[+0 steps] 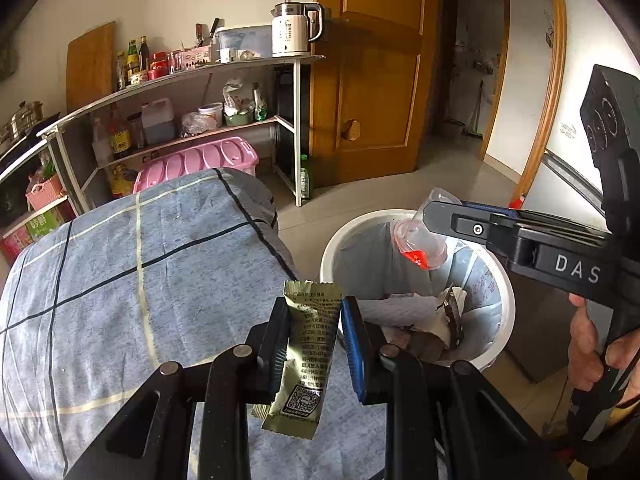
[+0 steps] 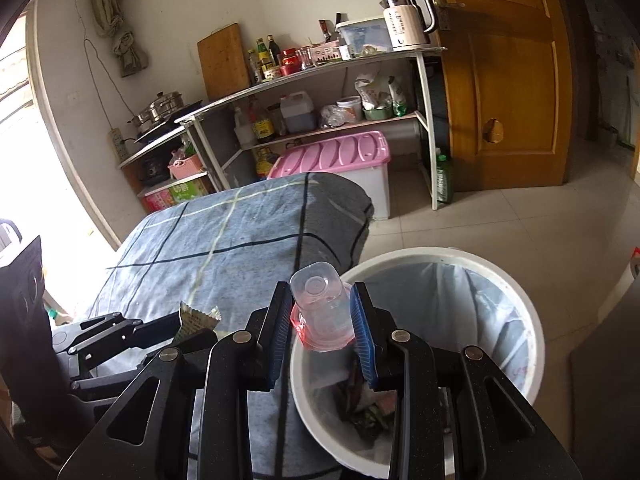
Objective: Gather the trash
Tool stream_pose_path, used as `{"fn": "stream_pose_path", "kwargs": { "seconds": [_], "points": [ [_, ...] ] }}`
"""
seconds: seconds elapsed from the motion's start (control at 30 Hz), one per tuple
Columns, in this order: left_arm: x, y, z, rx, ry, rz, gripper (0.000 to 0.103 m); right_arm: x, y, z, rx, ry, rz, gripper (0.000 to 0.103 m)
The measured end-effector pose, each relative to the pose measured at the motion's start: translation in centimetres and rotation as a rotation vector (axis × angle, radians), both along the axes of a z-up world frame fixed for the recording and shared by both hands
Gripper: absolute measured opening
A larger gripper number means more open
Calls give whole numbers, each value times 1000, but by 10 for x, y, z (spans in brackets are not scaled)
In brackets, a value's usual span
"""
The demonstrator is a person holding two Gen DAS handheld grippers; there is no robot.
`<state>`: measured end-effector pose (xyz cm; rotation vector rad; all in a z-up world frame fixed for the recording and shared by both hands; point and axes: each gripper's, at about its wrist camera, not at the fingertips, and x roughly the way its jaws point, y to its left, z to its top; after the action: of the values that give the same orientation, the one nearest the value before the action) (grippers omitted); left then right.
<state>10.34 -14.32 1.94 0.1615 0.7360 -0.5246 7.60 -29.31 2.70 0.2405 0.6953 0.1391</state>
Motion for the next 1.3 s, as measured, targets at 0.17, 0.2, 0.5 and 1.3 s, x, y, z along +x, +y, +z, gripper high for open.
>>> {"fn": "stream_pose_path", "kwargs": {
  "seconds": [0.17, 0.2, 0.5, 1.3],
  "points": [
    [2, -33, -10, -2, 24, -39, 27, -6, -32, -12, -40, 28, -67, 32],
    [2, -39, -12, 0, 26, -46, 27, -6, -38, -16, -43, 39, -79, 32],
    [7, -79, -38, 24, 80, -78, 27, -2, -72, -52, -90, 134, -154, 32],
    [-32, -43, -8, 11, -45, 61, 49, -76, -42, -19, -88, -20, -236, 51]
  ]
}}
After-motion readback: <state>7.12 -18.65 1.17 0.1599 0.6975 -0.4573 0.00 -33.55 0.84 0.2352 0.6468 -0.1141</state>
